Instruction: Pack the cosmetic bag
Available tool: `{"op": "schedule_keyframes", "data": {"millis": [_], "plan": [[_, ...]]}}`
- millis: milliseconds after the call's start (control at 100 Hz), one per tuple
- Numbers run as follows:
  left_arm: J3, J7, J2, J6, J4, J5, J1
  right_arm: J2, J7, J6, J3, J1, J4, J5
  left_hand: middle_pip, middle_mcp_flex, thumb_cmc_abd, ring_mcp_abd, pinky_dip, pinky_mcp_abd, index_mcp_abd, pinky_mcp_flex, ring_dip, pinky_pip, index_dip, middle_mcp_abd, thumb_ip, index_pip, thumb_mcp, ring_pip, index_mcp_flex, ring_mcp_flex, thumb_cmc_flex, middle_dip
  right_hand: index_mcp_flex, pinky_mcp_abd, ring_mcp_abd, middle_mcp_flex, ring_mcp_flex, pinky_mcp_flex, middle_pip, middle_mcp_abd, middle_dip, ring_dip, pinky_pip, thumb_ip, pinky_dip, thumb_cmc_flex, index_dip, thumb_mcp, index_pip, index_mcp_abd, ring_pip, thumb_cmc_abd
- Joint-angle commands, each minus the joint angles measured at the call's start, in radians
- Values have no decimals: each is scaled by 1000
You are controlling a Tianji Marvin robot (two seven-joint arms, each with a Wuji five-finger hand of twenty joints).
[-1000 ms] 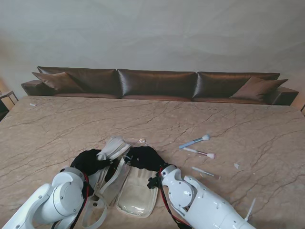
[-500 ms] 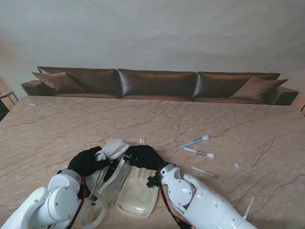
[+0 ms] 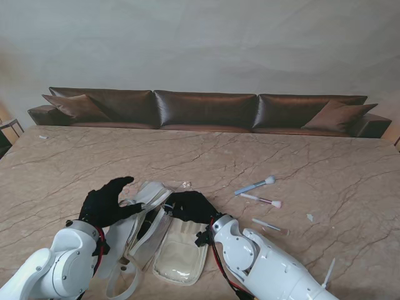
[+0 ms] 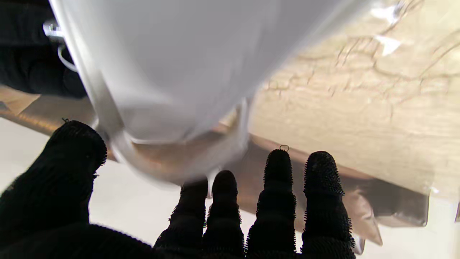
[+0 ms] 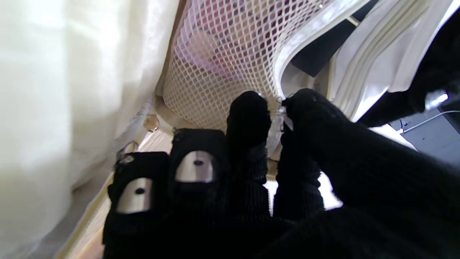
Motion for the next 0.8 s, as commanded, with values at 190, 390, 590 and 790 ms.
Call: {"op": "schedule_keyframes", "data": {"millis": [190,390,590,790], "plan": [[40,-101,10,-33,-40,106,-54,4,-1,2,-4,-9,-5,-16,-69,-93,-18,-23,13,48,-76,-59,-92,-130,-20,-1,41,-77,-11,-107,-13,-98,6,-59,78,-3,20,-11,5,3,53,-23,14,12,109,74,15,71,113,22,94,-200,-1,65],[139,-181,23,-8,-18,145,-154,7,-3,-2,-4,-7,-4,-33,-105,-101,-15,-28,6,58,-95,-69,-111,-174,-26,-4,39,-90,-2,-119,-5,-116,9,-80,81,-3,19,-10,5,3,52,-24,14,13,109,74,16,69,114,24,91,-202,-1,63],[240,-300,37,35,31,212,-279,9,0,-19,-3,-2,0,-38,-88,-97,34,-38,10,60,-119,-68,-103,-189,-13,-7,64,-62,76,-100,49,-88,7,-70,81,-3,18,-10,4,2,52,-24,15,13,109,72,16,69,114,23,89,-202,-2,63],[324,-412,51,55,103,221,-402,8,-9,-32,-4,1,8,-46,-64,-77,50,-50,11,72,-190,-72,-86,-209,41,-16,106,30,248,-87,130,-62,9,-64,81,-4,17,-11,3,2,51,-24,15,14,107,72,15,72,116,21,89,-201,-4,67]]}}
